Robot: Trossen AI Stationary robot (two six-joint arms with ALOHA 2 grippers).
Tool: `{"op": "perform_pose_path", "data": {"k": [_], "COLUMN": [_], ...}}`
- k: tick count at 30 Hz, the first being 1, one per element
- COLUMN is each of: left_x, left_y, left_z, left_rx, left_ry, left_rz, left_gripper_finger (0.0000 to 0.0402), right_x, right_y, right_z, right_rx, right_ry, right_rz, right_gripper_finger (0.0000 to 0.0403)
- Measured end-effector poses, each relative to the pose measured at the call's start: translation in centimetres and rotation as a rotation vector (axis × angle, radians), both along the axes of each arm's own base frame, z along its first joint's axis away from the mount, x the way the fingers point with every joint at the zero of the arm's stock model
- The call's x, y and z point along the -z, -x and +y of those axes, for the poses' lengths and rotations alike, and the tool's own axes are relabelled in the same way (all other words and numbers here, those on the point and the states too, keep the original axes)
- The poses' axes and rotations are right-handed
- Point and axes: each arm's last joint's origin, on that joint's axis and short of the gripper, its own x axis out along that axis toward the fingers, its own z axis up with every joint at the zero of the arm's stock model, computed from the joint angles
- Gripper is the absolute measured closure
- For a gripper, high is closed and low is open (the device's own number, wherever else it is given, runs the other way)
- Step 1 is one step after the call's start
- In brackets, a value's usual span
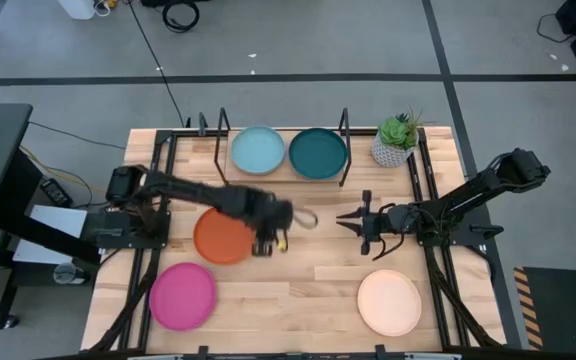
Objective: Place and stack plates onto a shelf
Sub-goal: Stack the orange plate on top of the dark green plate on the shelf
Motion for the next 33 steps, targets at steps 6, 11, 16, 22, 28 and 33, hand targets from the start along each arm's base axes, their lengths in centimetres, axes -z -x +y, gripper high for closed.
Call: {"op": "perform_pose_path", "data": {"k": [6,11,16,22,28,33], "left_x": [1.5,2.6,3.6,4.1,4.9,5.1], "left_y": [0.4,2.1,4.5,6.7,7.4,7.4], "left_z": [-3.7,-4.6,-3.8,-2.6,-1.1,-0.6], "left_rx": [0.107,0.187,0.2,0.196,0.155,0.099], "left_ry": [-0.109,-0.185,-0.217,-0.294,-0.335,-0.293], "left_rz": [-0.143,-0.289,-0.449,-0.642,-0.791,-0.789], "left_gripper_finger": [0.0274,0.0274,0.0274,0.0274,0.0274,0.0274], "right_x": [-0.5,-1.5,-2.6,-3.8,-5.0,-5.0], "right_y": [-0.4,-2.2,-4.2,-5.9,-6.5,-6.7], "right_z": [0.2,0.9,1.8,3.3,5.0,6.4], "right_rx": [0.004,-0.008,0.028,-0.087,-0.112,-0.084], "right_ry": [-0.114,-0.181,-0.186,-0.217,-0.316,-0.385], "right_rz": [-0.037,0.081,0.338,0.557,0.707,0.847], "right_gripper_finger": [0.0334,0.0335,0.0335,0.0335,0.0335,0.0335]}}
